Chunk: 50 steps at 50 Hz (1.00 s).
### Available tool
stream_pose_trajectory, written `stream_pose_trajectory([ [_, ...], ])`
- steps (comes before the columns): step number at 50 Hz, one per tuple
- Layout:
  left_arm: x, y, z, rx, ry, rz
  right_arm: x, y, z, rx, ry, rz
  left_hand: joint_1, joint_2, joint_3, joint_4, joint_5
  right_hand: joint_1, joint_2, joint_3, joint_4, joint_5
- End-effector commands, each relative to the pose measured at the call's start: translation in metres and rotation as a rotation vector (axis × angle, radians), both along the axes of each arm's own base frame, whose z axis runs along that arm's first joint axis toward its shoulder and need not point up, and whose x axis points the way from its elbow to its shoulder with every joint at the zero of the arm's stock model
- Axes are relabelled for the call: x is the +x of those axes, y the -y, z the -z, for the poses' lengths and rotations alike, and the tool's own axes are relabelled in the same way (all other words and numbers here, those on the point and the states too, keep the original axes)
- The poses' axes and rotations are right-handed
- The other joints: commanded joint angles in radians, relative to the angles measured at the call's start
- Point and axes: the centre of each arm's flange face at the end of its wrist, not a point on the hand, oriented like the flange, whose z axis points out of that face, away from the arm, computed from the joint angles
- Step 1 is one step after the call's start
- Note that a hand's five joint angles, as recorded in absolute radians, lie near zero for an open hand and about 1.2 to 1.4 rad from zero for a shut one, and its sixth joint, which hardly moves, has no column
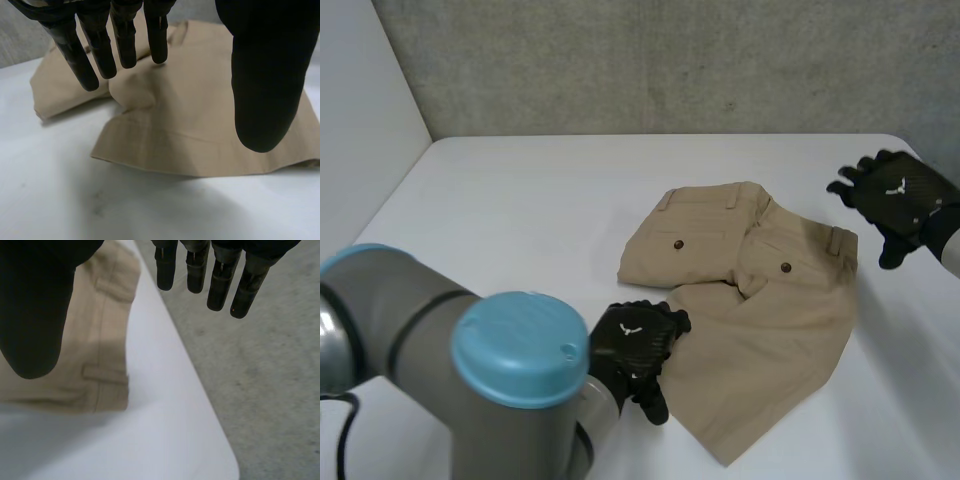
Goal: Fold the shorts.
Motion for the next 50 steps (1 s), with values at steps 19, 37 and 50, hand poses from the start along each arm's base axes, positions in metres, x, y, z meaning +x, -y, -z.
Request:
stream_pose_trajectory([
  [19, -0.039, 0.03, 0.039, -0.064, 0.02, -0.084, -0.005, 0.066, 0.088, 0.0, -0.042, -0.107, 0.196, 0.188, 0.189, 0.188, 0.182, 0.427, 0.367, 0.367, 0.368, 0.358],
  [37, -0.043, 0.064, 0.025, -0.226, -0.026, -0.121, -0.001, 0.074, 0.084, 0.002, 0.014, -0.091, 1.051, 1.042, 1.044, 1.042, 1.037, 1.19, 1.13, 1.129, 1.13, 1.121],
  [50, 0.018, 0.178, -0.055, -0.511, -0.122, -0.401, 0.03, -0.003, 0.011, 0.207, 0.252, -0.108, 1.051, 1.042, 1.044, 1.042, 1.037, 1.19, 1.13, 1.129, 1.13, 1.121],
])
